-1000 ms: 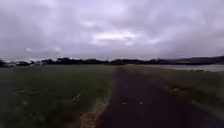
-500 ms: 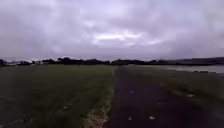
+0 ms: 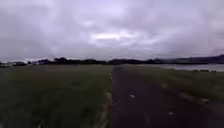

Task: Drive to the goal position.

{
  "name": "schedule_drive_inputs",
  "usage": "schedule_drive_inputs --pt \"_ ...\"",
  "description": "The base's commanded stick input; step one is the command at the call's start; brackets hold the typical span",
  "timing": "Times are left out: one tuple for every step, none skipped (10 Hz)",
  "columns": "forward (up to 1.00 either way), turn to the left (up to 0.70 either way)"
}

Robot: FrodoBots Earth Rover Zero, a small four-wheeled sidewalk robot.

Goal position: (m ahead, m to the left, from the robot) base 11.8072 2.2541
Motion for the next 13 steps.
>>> schedule_drive_inputs --pt "0.85 -0.34" --pt "0.85 -0.34" --pt "0.85 -0.34" --pt "0.85 -0.34" --pt "0.85 -0.25" --pt "0.85 -0.11" --pt "0.85 0.0" --pt "0.85 0.0" --pt "0.85 0.0" --pt "0.85 0.0" --pt "0.85 0.0" --pt "0.85 0.34" --pt "0.85 0.34"
